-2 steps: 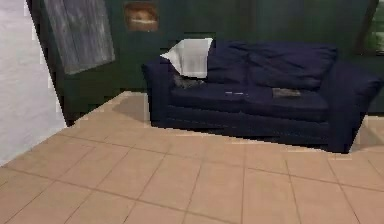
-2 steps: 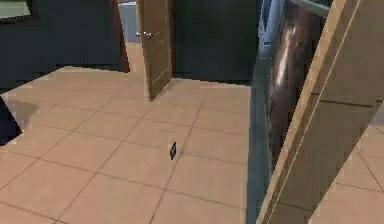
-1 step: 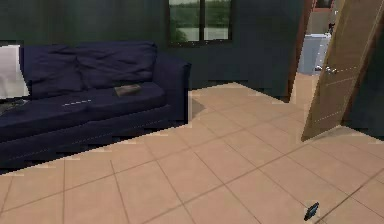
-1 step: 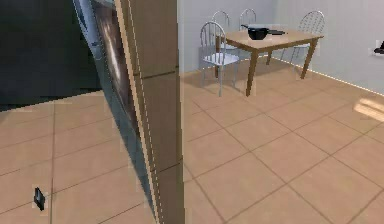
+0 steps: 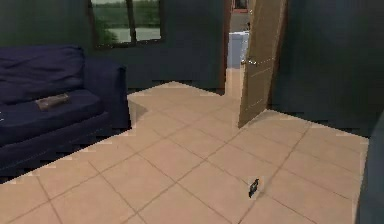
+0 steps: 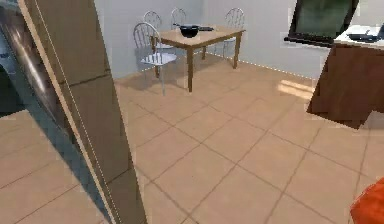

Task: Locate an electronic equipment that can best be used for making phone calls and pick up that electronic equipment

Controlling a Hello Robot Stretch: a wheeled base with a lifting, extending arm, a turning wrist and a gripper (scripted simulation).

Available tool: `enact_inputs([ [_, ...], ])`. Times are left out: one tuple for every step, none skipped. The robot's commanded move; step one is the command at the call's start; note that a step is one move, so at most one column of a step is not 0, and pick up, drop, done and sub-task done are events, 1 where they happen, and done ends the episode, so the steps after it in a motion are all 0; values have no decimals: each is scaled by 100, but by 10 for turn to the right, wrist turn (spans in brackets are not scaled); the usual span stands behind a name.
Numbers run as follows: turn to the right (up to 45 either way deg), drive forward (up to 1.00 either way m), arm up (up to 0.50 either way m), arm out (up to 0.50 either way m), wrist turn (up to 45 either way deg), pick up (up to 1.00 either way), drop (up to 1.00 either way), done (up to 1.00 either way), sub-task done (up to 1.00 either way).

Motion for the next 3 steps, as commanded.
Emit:
enact_inputs([
  [0, 30, 0, 0, 0, 0, 0, 0, 0],
  [0, 100, 0, 0, 0, 0, 0, 0, 0],
  [0, 20, 0, 0, 0, 0, 0, 0, 0],
])
